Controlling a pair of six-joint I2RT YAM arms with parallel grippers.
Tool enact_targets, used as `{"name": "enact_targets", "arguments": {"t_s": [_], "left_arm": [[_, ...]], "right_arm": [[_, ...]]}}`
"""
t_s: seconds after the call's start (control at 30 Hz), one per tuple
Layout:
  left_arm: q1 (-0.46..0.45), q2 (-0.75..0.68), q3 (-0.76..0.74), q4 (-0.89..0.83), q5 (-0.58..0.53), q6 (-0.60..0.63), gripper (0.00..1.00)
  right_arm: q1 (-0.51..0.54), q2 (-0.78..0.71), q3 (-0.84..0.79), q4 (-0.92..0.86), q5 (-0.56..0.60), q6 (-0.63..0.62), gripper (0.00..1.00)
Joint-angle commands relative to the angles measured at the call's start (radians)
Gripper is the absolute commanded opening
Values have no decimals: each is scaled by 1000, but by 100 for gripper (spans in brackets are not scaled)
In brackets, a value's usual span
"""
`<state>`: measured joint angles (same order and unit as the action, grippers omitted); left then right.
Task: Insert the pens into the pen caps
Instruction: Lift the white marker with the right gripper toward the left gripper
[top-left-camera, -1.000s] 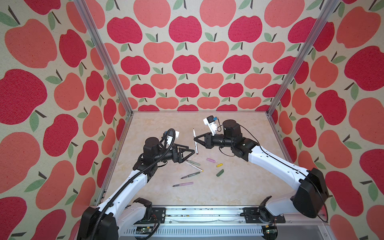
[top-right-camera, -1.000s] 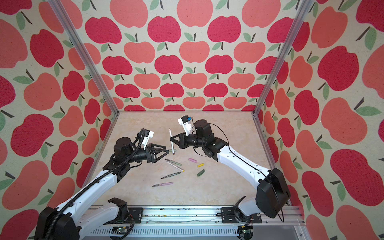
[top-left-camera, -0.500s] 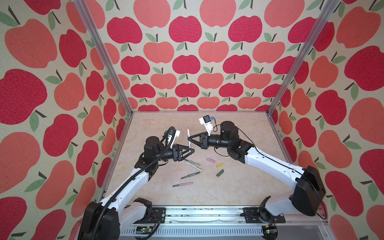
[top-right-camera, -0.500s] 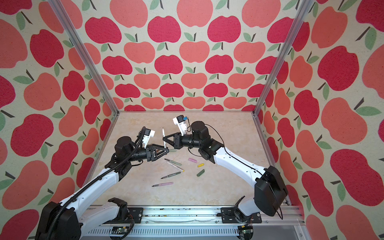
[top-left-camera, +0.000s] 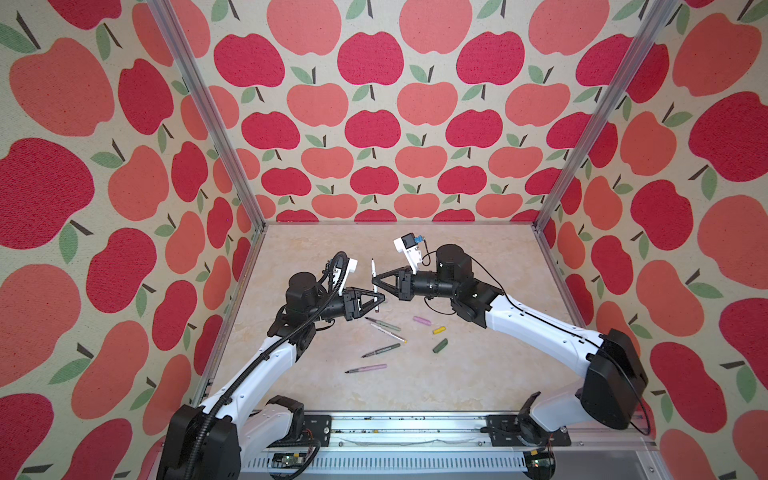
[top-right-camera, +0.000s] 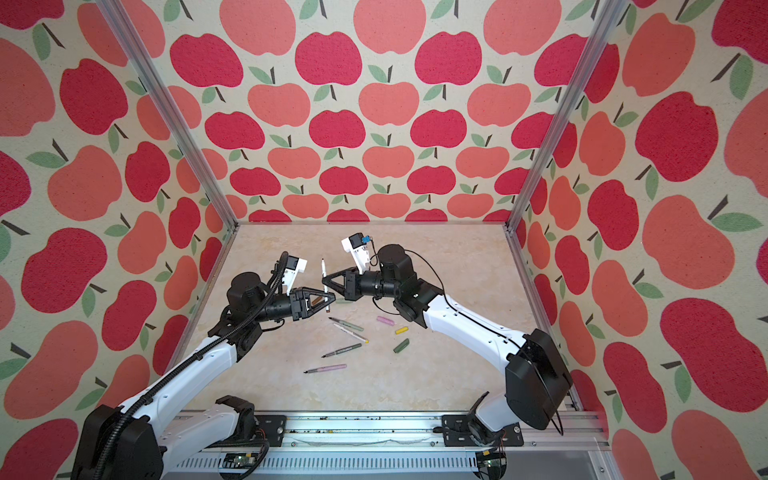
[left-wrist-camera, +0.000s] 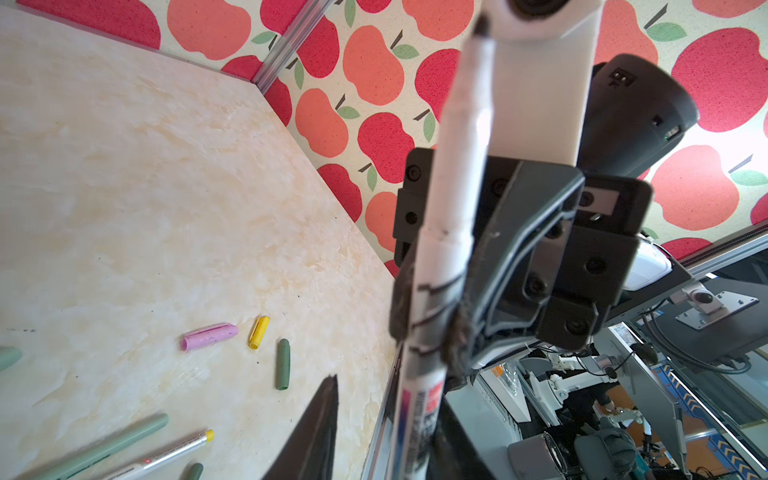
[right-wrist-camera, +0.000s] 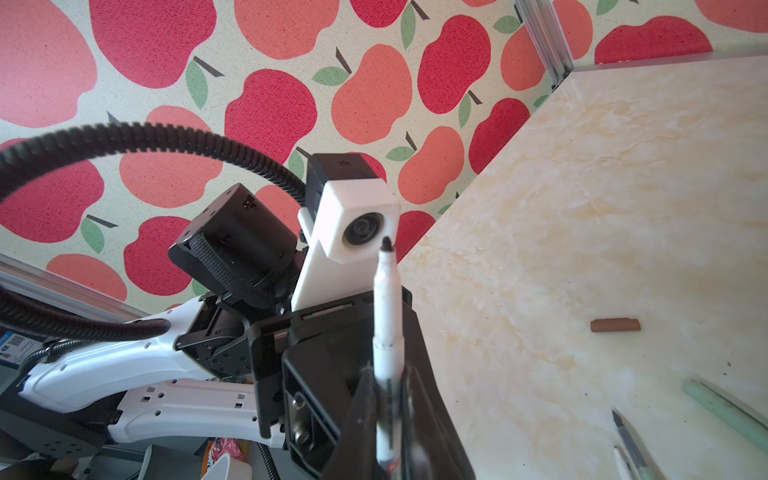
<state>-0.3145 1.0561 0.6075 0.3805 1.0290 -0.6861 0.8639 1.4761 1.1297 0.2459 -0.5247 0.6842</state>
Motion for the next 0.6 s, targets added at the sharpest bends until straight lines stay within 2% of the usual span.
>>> {"name": "enact_targets", "arguments": {"t_s": [0.0, 0.3, 0.43, 0.57], "left_arm": [[8, -16, 5, 12, -18, 17, 27], [12, -20, 27, -48, -31, 58, 0], [15, -39, 48, -128, -67, 109, 0], [18, -105, 94, -350, -191, 213, 0]], "right_arm": [[8, 0, -11, 17, 2, -17, 4], [9, -3, -6, -2, 1, -30, 5], [9, -6, 4, -17, 2, -40, 10], [7, -33, 26, -70, 29, -68, 24]]}}
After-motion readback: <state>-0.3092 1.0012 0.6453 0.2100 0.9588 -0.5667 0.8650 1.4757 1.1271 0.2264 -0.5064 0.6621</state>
